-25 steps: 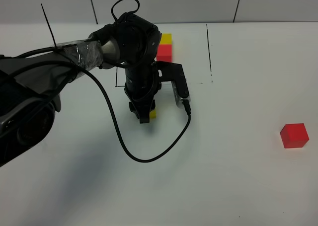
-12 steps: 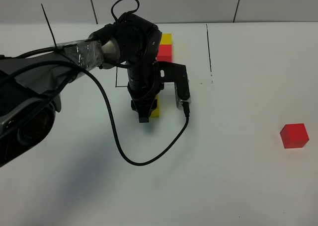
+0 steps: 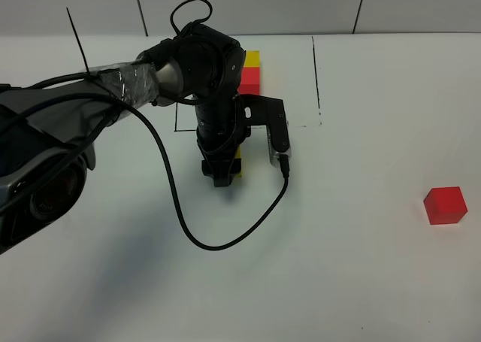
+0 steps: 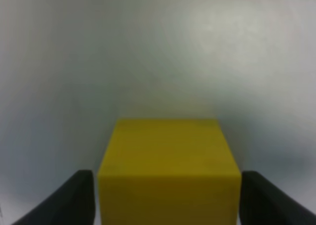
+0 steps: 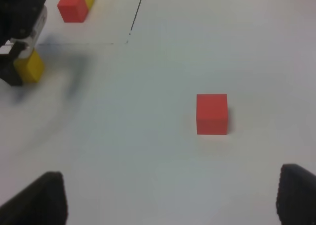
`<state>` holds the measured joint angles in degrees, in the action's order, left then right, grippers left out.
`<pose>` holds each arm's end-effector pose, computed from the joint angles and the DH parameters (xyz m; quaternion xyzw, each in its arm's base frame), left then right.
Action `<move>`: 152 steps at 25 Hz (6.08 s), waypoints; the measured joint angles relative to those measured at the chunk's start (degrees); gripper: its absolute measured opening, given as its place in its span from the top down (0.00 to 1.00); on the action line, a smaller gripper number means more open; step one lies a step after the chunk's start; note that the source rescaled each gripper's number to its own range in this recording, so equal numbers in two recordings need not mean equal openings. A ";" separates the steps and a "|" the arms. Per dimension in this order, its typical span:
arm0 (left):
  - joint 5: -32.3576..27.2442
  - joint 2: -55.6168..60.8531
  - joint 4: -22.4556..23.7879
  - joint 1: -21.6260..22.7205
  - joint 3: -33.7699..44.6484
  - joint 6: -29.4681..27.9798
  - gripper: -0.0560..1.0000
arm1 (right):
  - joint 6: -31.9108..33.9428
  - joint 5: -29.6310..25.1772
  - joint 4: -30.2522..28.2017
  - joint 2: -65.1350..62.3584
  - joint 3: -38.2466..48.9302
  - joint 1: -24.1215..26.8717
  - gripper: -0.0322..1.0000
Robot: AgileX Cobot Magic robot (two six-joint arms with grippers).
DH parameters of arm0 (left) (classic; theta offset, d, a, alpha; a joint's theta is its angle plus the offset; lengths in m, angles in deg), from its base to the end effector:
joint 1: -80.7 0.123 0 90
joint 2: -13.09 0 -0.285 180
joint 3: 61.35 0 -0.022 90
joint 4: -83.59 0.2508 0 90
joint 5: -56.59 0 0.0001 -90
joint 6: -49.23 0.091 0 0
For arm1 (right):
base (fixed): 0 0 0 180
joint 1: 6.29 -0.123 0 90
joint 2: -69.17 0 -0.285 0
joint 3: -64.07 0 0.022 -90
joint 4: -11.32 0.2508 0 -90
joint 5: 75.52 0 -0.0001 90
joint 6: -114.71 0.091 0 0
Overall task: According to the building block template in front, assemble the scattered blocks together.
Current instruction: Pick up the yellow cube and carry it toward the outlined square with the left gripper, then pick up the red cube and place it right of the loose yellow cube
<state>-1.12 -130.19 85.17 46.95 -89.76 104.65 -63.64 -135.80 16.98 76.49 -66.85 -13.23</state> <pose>0.3977 -0.2632 0.1177 0.7051 0.7060 0.0241 0.0613 -0.0058 0.0071 0.2758 -0.0409 0.8492 0.0885 0.5191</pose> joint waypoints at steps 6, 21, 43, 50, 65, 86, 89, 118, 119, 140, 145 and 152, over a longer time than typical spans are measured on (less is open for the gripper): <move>-1.74 1.19 0.06 0.00 0.00 -0.91 0.14 | 0.00 0.00 0.00 0.00 0.00 0.00 0.23; -10.55 16.85 2.08 6.34 0.00 -26.57 0.14 | 0.00 0.00 0.00 0.00 0.00 0.00 0.23; -0.21 70.35 -1.58 27.42 40.31 -49.65 0.20 | 0.00 0.00 0.00 0.00 0.00 0.00 0.23; -2.61 89.57 -1.28 27.42 51.64 -53.77 0.20 | 0.00 0.00 0.00 0.00 0.00 0.00 0.23; -5.67 122.82 -4.16 27.42 69.92 -56.50 0.25 | 0.58 0.00 0.00 0.00 0.00 0.00 0.23; -3.29 135.59 -5.84 27.42 76.84 -55.42 0.27 | 0.69 0.00 0.00 0.00 0.00 0.00 0.23; -2.96 135.59 -5.84 27.42 76.84 -55.42 0.27 | 0.69 0.00 0.00 0.00 0.00 0.00 0.23; -2.96 135.59 -5.79 27.42 76.91 -55.74 0.27 | 0.42 0.00 0.33 0.00 0.00 0.00 0.23; -2.96 135.64 -5.79 27.42 76.91 -55.74 0.27 | 0.42 0.00 0.41 0.00 0.00 0.00 0.23; -2.96 135.76 -5.79 27.42 76.91 -55.42 0.27 | -5.81 17.32 2.47 69.76 -12.92 0.00 0.23; -2.96 135.76 -5.79 27.42 76.91 -55.42 0.27 | -7.71 20.49 0.04 86.42 -18.47 0.00 0.23; -2.96 135.76 -5.79 27.42 76.91 -55.42 0.27 | -8.60 26.25 -0.40 95.11 -19.97 2.45 0.23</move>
<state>-4.08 5.56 79.37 74.37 -12.85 49.23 -72.25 -109.55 16.58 171.59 -86.82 -10.79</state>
